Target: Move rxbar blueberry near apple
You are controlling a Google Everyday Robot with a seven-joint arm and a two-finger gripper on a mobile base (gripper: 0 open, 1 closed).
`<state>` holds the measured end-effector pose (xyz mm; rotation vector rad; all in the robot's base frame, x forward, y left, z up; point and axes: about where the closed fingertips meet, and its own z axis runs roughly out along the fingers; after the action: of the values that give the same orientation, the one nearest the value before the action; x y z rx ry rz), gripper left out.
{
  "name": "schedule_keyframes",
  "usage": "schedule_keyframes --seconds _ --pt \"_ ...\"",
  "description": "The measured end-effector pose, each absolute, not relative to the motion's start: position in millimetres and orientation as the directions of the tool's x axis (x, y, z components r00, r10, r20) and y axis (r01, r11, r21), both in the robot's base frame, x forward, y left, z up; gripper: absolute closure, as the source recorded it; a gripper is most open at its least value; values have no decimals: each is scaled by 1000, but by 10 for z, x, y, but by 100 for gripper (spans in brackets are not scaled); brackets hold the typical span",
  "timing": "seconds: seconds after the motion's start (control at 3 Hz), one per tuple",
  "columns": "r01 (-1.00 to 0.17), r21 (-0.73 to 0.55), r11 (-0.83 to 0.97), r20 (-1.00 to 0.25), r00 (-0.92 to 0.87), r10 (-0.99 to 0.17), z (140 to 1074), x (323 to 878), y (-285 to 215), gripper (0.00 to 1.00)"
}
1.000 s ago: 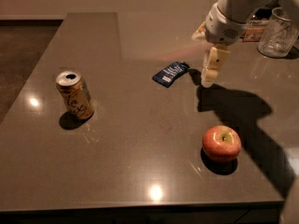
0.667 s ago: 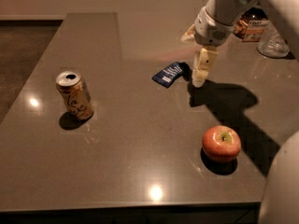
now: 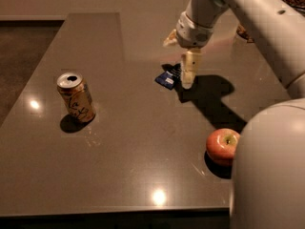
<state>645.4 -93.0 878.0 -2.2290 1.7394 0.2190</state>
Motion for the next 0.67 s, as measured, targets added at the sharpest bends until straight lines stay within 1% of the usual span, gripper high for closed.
schedule_keyframes --seconds 0.33,0.67 --pt "-953 -125 -275 -287 300 -910 8651 6510 -833 0" --pt "-948 -108 -299 -256 317 -913 8526 6569 -843 13"
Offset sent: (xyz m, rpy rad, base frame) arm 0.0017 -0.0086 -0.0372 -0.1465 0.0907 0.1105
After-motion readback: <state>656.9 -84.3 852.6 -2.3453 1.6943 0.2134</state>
